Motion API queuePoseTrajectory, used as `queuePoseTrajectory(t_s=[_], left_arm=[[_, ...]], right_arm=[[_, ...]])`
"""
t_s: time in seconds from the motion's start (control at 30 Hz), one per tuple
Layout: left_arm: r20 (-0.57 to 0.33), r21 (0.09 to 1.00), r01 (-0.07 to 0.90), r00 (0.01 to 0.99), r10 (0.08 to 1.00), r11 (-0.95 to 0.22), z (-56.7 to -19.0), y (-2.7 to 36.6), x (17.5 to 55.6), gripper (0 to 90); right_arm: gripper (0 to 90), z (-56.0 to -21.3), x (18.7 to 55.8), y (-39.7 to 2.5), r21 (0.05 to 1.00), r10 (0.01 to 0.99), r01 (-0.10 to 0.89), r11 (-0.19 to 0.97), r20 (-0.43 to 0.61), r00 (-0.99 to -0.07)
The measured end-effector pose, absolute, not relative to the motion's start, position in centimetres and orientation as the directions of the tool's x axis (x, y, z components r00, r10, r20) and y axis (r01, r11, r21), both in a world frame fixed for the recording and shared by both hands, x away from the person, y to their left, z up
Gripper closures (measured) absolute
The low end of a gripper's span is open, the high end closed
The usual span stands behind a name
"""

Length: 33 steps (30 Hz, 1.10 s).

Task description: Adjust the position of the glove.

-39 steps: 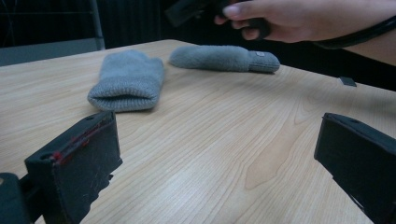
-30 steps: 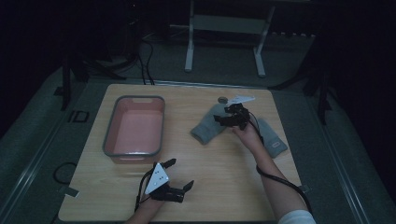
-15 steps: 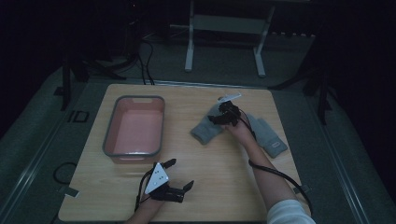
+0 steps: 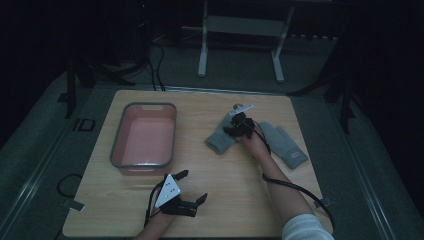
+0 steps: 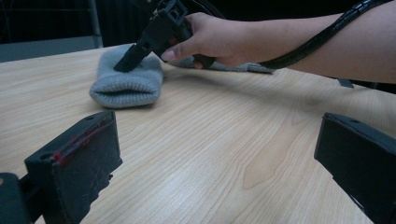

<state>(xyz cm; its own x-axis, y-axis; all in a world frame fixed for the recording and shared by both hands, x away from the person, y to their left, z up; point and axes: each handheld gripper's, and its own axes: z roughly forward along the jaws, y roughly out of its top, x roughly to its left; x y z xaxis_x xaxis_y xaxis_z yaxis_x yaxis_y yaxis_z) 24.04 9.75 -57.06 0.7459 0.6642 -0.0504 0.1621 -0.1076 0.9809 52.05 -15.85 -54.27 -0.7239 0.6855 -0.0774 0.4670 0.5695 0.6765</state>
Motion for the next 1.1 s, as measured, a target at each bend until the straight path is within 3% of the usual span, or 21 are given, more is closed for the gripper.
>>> queuePoseTrajectory(t_s=[0.07,0.23,0.4,0.87,1.1], left_arm=[[-0.050,0.981,0.162,0.745,0.665,-0.108,-57.1,9.7,24.0,0.6],[-0.054,0.981,0.165,0.745,0.665,-0.105,-57.1,9.8,24.1,0.6],[-0.053,0.981,0.164,0.745,0.665,-0.105,-57.1,9.8,24.1,0.6],[-0.050,0.981,0.163,0.740,0.671,-0.107,-57.1,9.7,24.1,0.6],[-0.046,0.980,0.162,0.739,0.672,-0.112,-57.1,9.7,24.0,0.6]], right_arm=[[75.0,-54.2,52.0,-15.9,0.682,0.691,0.473,0.558,-0.065,-0.720],[82.2,-53.3,51.6,-15.7,0.694,0.662,0.442,0.569,-0.067,-0.746],[82.4,-52.0,50.5,-16.0,0.724,0.611,0.392,0.568,-0.051,-0.790],[82.3,-47.4,43.2,-17.3,0.812,0.335,0.198,0.549,0.003,-0.942],[82.1,-49.2,41.5,-17.1,0.782,0.268,0.174,0.598,0.009,-0.963]])
